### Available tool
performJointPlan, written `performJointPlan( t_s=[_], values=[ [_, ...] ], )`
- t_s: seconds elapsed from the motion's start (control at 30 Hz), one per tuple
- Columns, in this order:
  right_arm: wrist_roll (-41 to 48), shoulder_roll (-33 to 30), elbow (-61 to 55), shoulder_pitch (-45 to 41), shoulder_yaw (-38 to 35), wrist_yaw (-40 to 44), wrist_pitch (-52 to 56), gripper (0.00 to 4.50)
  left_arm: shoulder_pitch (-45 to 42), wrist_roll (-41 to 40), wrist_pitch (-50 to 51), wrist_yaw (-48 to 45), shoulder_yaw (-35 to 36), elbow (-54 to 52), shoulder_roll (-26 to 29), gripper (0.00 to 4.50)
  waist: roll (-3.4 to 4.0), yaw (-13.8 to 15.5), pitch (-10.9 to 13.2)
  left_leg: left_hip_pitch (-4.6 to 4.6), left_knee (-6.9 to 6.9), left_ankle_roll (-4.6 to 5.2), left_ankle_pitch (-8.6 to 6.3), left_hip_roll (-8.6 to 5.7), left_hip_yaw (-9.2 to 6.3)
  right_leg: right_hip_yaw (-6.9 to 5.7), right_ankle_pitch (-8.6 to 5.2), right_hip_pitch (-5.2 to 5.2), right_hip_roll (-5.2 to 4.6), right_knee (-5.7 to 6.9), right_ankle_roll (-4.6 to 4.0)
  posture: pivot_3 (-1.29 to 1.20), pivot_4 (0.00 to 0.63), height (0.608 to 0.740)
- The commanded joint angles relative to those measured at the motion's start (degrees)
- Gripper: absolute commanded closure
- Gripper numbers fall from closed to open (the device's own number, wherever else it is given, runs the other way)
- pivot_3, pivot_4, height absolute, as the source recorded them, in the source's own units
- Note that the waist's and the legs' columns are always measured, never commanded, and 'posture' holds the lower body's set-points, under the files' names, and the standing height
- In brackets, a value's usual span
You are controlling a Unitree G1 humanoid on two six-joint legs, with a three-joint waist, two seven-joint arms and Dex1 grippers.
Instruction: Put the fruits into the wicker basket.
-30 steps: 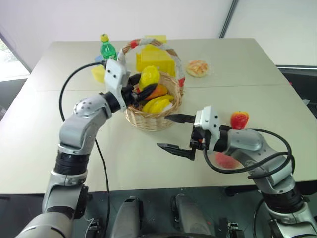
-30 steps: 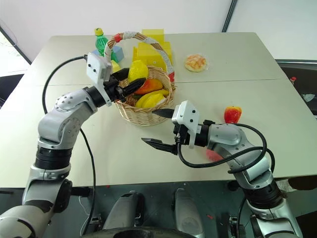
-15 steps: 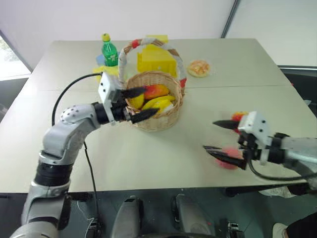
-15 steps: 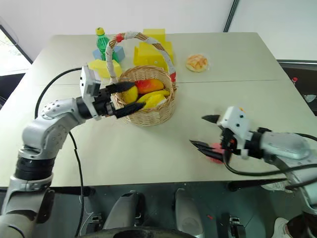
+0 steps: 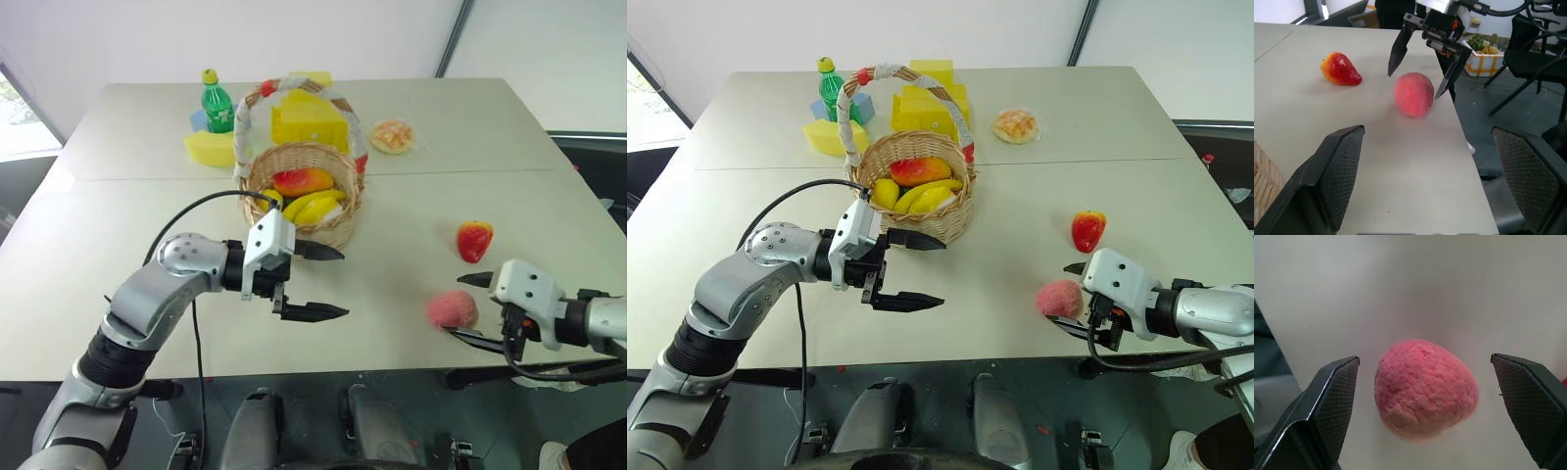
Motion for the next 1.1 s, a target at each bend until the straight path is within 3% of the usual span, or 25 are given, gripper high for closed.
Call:
performJointPlan(
  t_s=[0.03,0.13,0.23,0.3,0.37,0.5,0.63,0.83,1.0,1.1],
  values=[
    [-1.2,-0.5,0.7,-1.1,1.6,0.0,-0.1,0.0,-0.4,0.7,-1.0,0.1,0.1,-0.9,0.0,0.07,0.0,0.1,0.0,0.0,0.0,0.0,0.0,0.0,0.0,0.0,0.0,0.0,0.0,0.0,0.0,0.0,0.15,0.74],
    [-0.9,-0.4,0.8,-1.4,1.9,0.2,0.2,0.0,-0.3,1.0,-1.1,0.1,0.2,-0.8,-0.1,0.07,0.0,0.2,0.0,-0.03,0.0,0.0,0.0,-0.01,0.0,-0.01,0.0,0.0,-0.02,-0.03,0.0,0.0,0.15,0.74],
    [-1.1,-0.7,2.4,-2.1,2.9,0.6,1.2,0.78,0.9,1.0,-1.1,1.0,1.1,-1.4,0.0,0.0,0.0,0.1,0.0,-0.03,0.0,0.0,0.0,0.0,-0.02,-0.01,0.0,0.0,-0.02,-0.06,0.01,0.0,0.15,0.74],
    [-2.4,-0.9,3.2,-2.1,3.4,0.4,0.0,1.78,1.5,0.8,-1.0,1.5,1.7,-1.7,0.0,0.0,0.0,0.1,0.0,-0.03,0.0,0.0,0.0,0.01,-0.02,-0.01,0.0,0.0,0.0,-0.05,0.0,0.0,0.15,0.74],
    [-3.1,-0.7,3.6,-2.2,3.5,0.2,-1.0,2.43,1.9,0.6,-0.9,2.1,2.3,-1.8,0.0,0.0,0.0,0.0,0.0,-0.02,0.0,0.0,0.0,0.01,-0.03,-0.01,0.0,0.01,0.0,-0.05,0.01,0.0,0.15,0.74],
    [-3.4,0.0,3.5,-3.3,3.1,0.2,-3.8,2.43,2.8,0.4,-1.4,2.6,4.3,-1.0,0.7,0.0,0.0,0.0,0.0,-0.01,0.0,0.0,0.0,0.01,-0.03,-0.01,0.0,0.03,-0.01,-0.06,0.01,0.0,0.15,0.74],
    [6.3,3.6,-2.6,-13.0,1.1,-1.9,1.6,2.43,4.0,-3.8,1.1,4.9,12.5,0.6,1.8,0.0,0.05,-0.4,0.0,0.01,0.0,0.0,0.0,0.06,0.0,0.01,0.01,0.0,0.01,-0.05,0.01,0.0,0.15,0.74],
    [11.0,15.7,-6.1,-32.1,12.0,-10.1,6.0,2.43,7.8,-8.9,4.1,7.1,23.3,1.6,5.5,0.0,0.05,-0.3,0.0,0.08,-0.06,0.0,0.0,0.19,-0.13,-0.04,-0.03,0.0,0.14,0.02,-0.05,0.0,0.15,0.74],
    [-2.7,29.5,6.6,-44.3,25.9,-20.7,0.5,2.43,9.8,-9.3,4.6,9.2,24.9,-0.4,6.1,0.0,0.02,0.1,0.0,-0.06,-0.03,-0.02,0.01,0.08,-0.11,-0.06,-0.01,-0.08,-0.12,0.03,-0.04,0.0,0.15,0.74],
    [-7.3,37.8,15.8,-49.3,27.7,-27.5,-2.3,2.43,10.8,-9.5,4.6,10.5,24.1,-2.7,5.6,0.0,0.02,0.0,0.0,-0.21,-0.01,-0.07,0.04,0.05,-0.06,-0.05,0.0,-0.28,-0.2,0.07,-0.03,0.0,0.15,0.74]
  ],
)
